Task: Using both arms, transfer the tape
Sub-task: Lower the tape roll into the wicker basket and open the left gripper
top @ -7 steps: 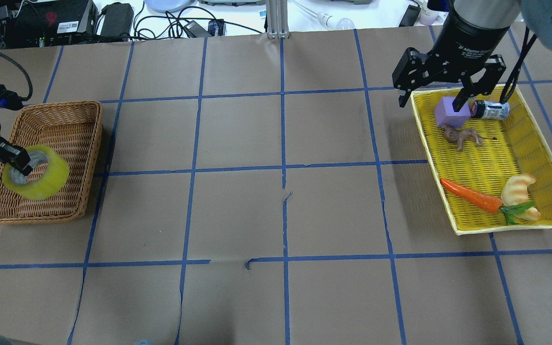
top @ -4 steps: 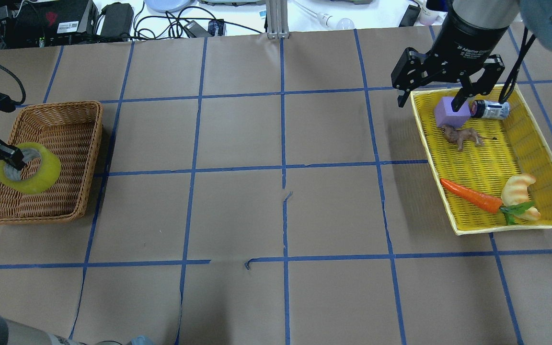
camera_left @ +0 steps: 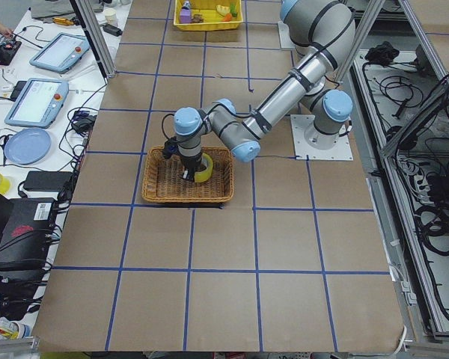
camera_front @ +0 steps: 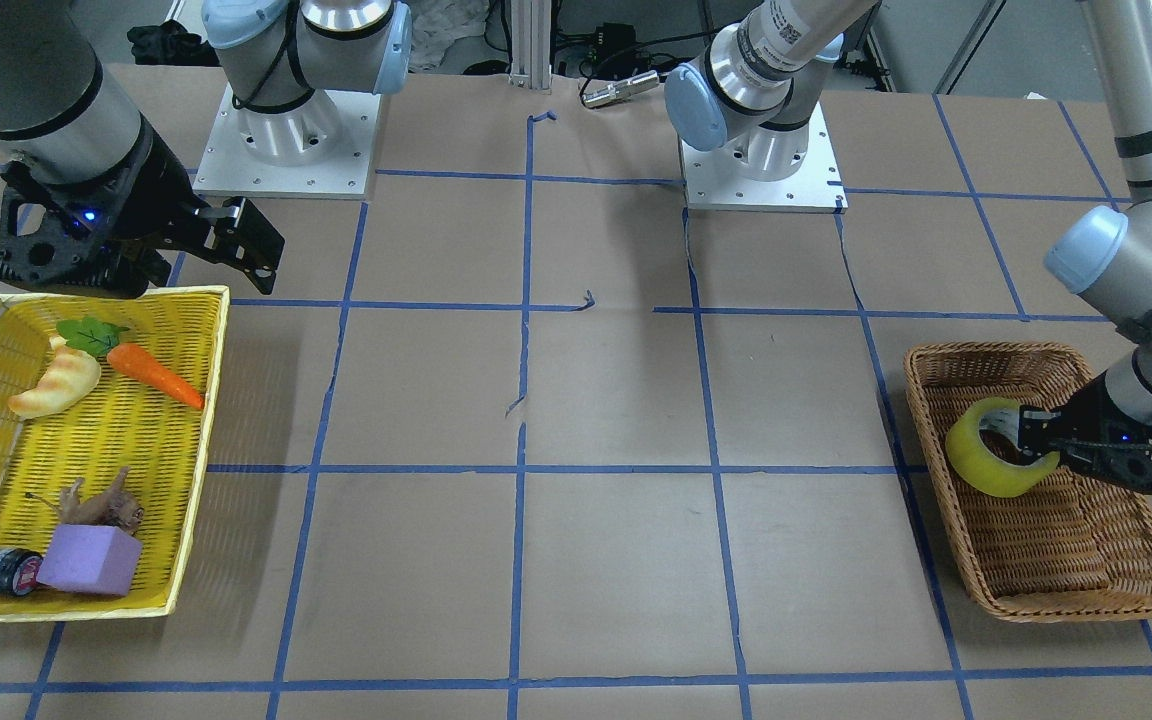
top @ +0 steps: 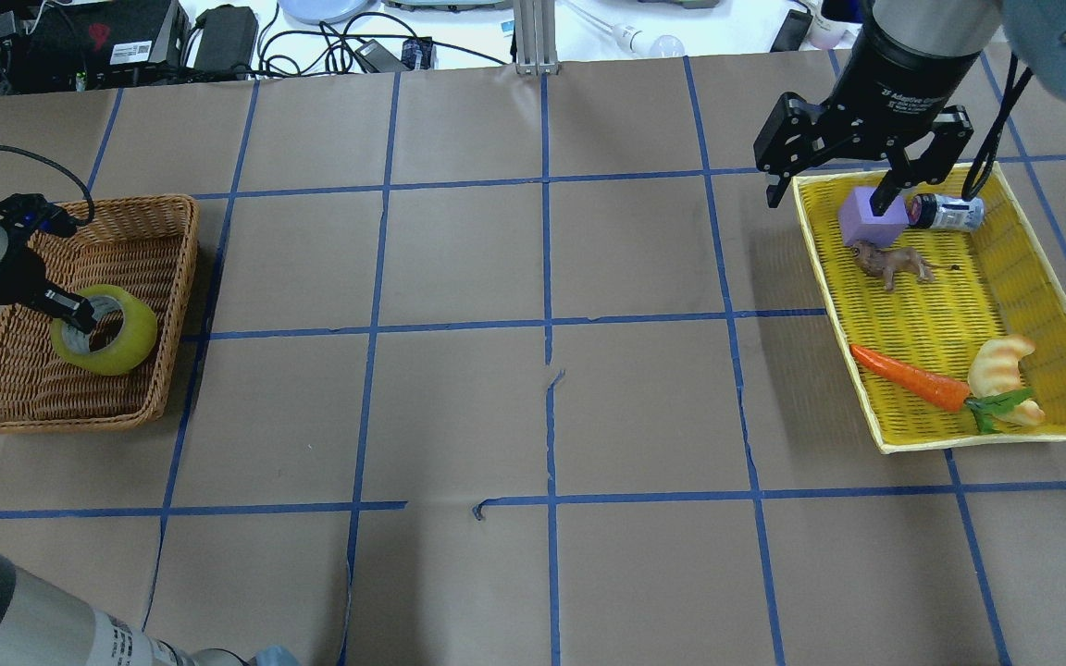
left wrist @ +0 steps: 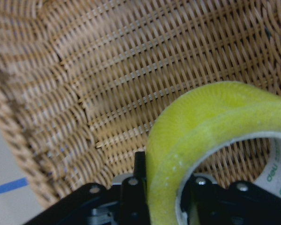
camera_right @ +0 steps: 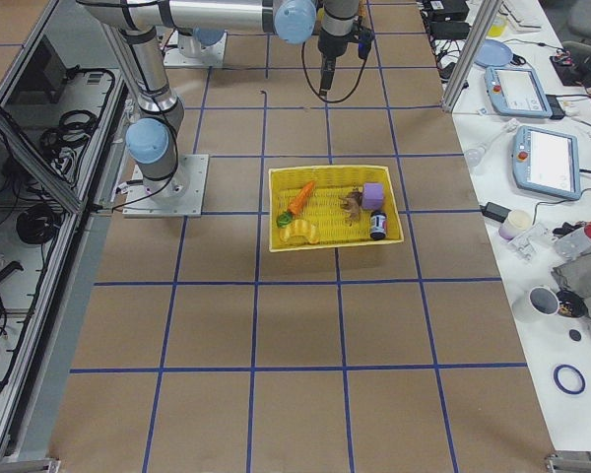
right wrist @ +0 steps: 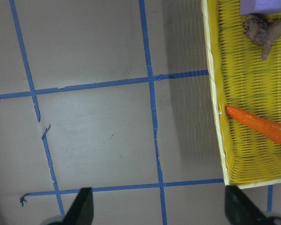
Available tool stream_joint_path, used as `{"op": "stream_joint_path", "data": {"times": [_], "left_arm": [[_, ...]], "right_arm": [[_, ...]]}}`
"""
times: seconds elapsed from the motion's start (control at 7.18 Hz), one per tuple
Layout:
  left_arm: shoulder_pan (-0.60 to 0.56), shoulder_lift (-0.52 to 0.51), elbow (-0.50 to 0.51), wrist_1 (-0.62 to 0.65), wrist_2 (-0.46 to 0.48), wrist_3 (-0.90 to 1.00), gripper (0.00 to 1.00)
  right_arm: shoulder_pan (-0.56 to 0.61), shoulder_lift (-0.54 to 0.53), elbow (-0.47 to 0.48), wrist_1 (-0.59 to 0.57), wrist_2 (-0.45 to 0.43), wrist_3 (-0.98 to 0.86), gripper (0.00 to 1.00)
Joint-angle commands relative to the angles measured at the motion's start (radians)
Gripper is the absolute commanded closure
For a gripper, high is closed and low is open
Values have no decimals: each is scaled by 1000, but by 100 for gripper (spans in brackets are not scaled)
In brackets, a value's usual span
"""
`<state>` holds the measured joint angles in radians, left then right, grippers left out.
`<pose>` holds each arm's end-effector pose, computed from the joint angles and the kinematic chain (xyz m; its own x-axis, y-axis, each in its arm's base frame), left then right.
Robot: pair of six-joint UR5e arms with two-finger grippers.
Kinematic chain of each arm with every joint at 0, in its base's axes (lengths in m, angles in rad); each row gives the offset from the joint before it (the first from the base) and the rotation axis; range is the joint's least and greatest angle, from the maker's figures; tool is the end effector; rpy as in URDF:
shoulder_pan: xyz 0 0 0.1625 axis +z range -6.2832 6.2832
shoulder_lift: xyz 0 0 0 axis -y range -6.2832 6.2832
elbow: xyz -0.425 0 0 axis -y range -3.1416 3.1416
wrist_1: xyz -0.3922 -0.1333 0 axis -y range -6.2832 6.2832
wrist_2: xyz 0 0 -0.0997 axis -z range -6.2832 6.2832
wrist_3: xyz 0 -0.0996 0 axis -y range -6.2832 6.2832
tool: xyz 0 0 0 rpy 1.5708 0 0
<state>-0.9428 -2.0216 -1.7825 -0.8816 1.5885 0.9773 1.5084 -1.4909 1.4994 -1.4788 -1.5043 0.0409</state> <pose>0.2441 -0.5602 0.2069 -0.9392 0.3418 -0.0320 0.3420 0.9397 -0.0003 0.1075 -0.5231 0.4739 -0.9921 0.1094 -0.0620 0.1027 0.9894 0.1029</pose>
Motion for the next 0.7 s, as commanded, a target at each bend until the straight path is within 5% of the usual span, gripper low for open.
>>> {"op": "stream_joint_path", "data": {"times": [0.0,0.14,0.56], "left_arm": [[-1,1,5,96,-1,12,18],[-2,29,12,122,4,15,0],[-78,157,55,-10,24,-73,0]], "right_arm": [[3,0,1,0,0,-1,0],[3,0,1,0,-2,-1,0],[3,0,-1,0,-8,-7,0]]}}
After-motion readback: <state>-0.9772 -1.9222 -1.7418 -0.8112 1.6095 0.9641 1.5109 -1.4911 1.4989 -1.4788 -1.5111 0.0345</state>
